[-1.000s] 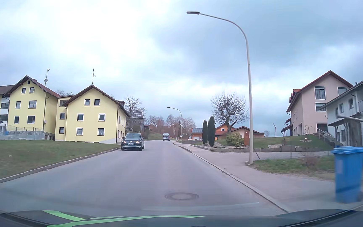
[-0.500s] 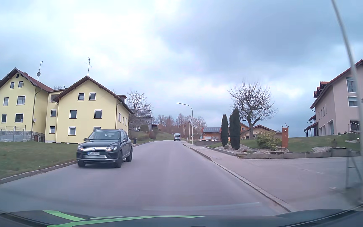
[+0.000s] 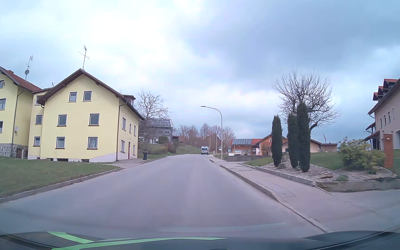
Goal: Follow the waypoints while adhering to traffic rules and regulations
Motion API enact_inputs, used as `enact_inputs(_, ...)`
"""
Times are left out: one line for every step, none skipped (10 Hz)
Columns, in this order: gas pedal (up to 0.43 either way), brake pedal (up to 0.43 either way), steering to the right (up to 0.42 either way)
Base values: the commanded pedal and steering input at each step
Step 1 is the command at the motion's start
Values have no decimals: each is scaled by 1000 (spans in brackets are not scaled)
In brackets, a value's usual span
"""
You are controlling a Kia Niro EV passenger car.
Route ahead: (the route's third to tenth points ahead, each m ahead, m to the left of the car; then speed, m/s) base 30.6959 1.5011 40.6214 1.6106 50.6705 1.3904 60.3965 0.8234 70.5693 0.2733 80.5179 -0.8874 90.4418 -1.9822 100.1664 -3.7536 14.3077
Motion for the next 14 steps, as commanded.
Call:
enact_inputs(299,0,-9)
enact_inputs(311,0,-7)
enact_inputs(311,0,-7)
enact_inputs(319,0,-7)
enact_inputs(319,0,-6)
enact_inputs(319,0,-6)
enact_inputs(319,0,-6)
enact_inputs(319,0,-6)
enact_inputs(319,0,-6)
enact_inputs(319,0,-6)
enact_inputs(319,0,-6)
enact_inputs(319,0,-5)
enact_inputs(331,0,-4)
enact_inputs(331,0,-3)
